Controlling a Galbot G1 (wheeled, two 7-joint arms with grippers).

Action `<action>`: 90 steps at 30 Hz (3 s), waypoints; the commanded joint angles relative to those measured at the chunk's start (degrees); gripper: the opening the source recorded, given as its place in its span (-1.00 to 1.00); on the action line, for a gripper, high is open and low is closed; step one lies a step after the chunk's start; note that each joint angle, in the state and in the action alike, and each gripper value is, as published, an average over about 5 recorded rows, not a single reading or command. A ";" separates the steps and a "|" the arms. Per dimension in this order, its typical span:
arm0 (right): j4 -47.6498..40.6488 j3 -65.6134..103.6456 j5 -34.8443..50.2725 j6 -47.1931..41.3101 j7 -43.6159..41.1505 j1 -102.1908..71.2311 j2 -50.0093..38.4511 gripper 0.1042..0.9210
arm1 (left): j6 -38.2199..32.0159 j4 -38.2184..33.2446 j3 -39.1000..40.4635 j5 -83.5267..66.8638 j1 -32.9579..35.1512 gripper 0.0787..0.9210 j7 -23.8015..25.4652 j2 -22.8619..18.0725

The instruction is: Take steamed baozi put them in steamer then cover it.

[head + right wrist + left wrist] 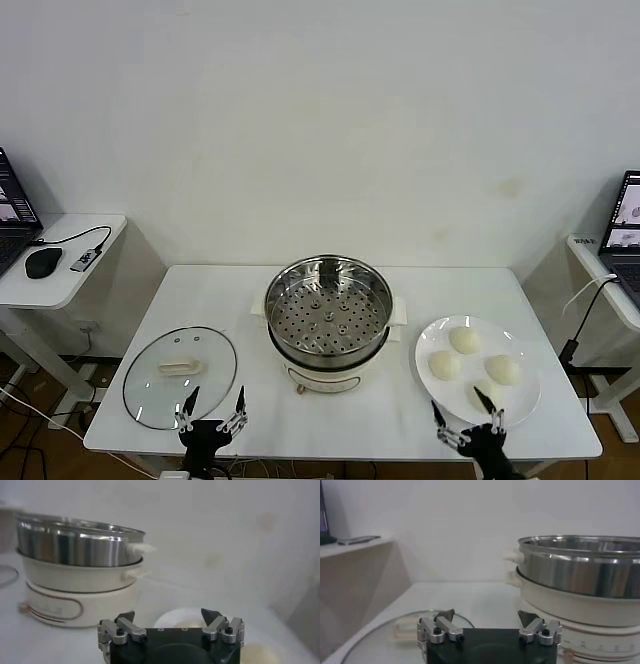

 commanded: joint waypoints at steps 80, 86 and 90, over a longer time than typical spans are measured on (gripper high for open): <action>-53.01 -78.72 -11.33 -14.16 -49.36 89.50 -20.69 0.28 | 4.03 0.07 -3.74 7.86 -4.73 0.77 -1.01 2.06; -51.21 -78.91 -10.78 -13.83 -49.44 89.80 -21.89 0.13 | 4.00 -0.11 -3.80 7.86 -4.64 0.77 -1.01 2.03; -48.00 -80.66 -9.01 -13.86 -49.72 92.09 -24.52 0.08 | 4.06 -0.18 -3.74 7.75 -4.65 0.77 -0.97 2.17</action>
